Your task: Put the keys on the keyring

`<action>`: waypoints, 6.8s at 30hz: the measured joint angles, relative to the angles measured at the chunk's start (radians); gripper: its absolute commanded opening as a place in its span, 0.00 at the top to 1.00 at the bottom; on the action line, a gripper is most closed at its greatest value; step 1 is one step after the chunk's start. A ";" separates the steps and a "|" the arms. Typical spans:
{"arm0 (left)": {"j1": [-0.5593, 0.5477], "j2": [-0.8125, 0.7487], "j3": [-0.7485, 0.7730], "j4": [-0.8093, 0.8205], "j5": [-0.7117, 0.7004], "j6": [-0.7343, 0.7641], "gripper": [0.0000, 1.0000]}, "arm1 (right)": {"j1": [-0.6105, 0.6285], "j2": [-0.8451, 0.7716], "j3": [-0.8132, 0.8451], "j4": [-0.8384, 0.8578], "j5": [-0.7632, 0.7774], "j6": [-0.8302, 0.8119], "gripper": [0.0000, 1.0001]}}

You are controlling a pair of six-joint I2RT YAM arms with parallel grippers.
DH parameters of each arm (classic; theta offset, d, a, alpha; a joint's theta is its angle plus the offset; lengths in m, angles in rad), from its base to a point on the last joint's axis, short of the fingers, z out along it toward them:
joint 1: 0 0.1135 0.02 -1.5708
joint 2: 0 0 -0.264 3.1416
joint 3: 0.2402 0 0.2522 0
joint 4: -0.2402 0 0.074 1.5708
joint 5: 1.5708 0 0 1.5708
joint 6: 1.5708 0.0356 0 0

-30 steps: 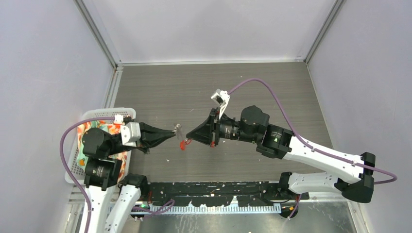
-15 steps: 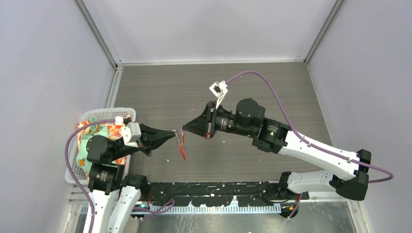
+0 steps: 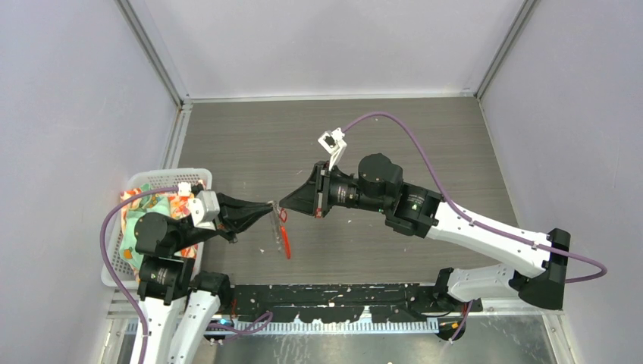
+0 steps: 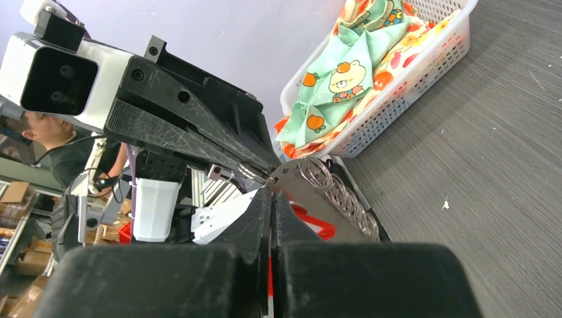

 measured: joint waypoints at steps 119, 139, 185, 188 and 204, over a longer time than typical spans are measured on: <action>-0.001 -0.083 -0.093 0.011 -0.091 0.127 1.00 | -0.047 0.050 -0.078 0.181 -0.088 0.267 0.99; -0.001 -0.080 -0.093 0.028 -0.074 0.129 1.00 | -0.072 0.052 -0.134 0.243 -0.088 0.314 0.99; -0.001 -0.061 -0.091 0.038 -0.068 0.150 1.00 | -0.080 0.031 -0.214 0.341 -0.097 0.364 0.99; -0.001 -0.061 -0.091 0.038 -0.068 0.152 1.00 | -0.080 0.032 -0.214 0.370 -0.108 0.373 0.99; -0.001 -0.068 -0.091 0.034 -0.063 0.159 1.00 | -0.080 0.052 -0.214 0.445 -0.129 0.416 0.99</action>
